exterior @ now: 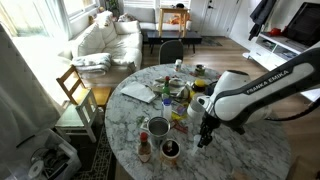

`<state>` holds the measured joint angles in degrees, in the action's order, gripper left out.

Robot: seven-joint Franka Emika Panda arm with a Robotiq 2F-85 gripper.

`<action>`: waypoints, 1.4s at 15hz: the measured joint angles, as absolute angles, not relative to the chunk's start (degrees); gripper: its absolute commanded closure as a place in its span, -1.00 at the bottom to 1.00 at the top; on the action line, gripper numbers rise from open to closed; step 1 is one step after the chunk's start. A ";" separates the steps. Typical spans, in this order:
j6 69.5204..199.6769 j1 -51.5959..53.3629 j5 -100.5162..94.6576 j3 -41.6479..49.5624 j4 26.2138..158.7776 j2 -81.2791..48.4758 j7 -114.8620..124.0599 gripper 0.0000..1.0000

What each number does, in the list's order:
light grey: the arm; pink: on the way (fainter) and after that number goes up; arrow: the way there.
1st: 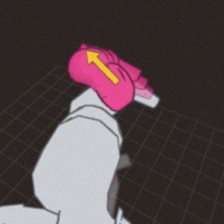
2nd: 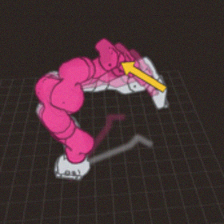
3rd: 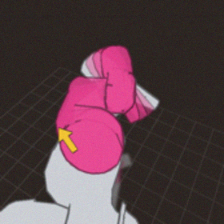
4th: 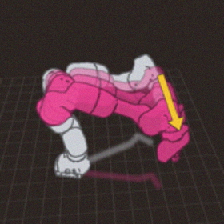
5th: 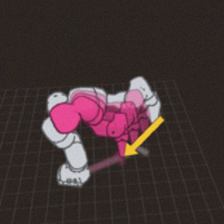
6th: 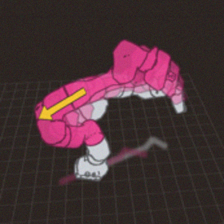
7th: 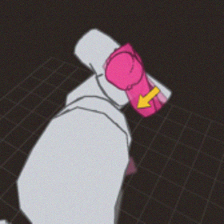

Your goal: Flip the measuring cup upside down and place a wooden block on top of it

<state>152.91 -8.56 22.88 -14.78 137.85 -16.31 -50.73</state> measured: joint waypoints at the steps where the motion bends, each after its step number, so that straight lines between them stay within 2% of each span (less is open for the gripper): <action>1: 152.82 -8.08 22.42 -14.34 137.90 -16.21 -49.28 0.49; 15: 144.78 -3.37 9.21 -8.68 138.19 -14.57 -28.08 0.49; 17: 144.31 -2.59 7.86 -8.17 138.26 -14.46 -24.58 -0.51; 18: 144.33 -2.31 7.67 -7.98 138.26 -14.45 -23.03 -0.52; 21: 144.33 -2.08 7.76 -7.87 138.89 -14.40 -19.83 -0.93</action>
<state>144.33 -2.08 7.76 -7.87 138.89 -14.40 -19.83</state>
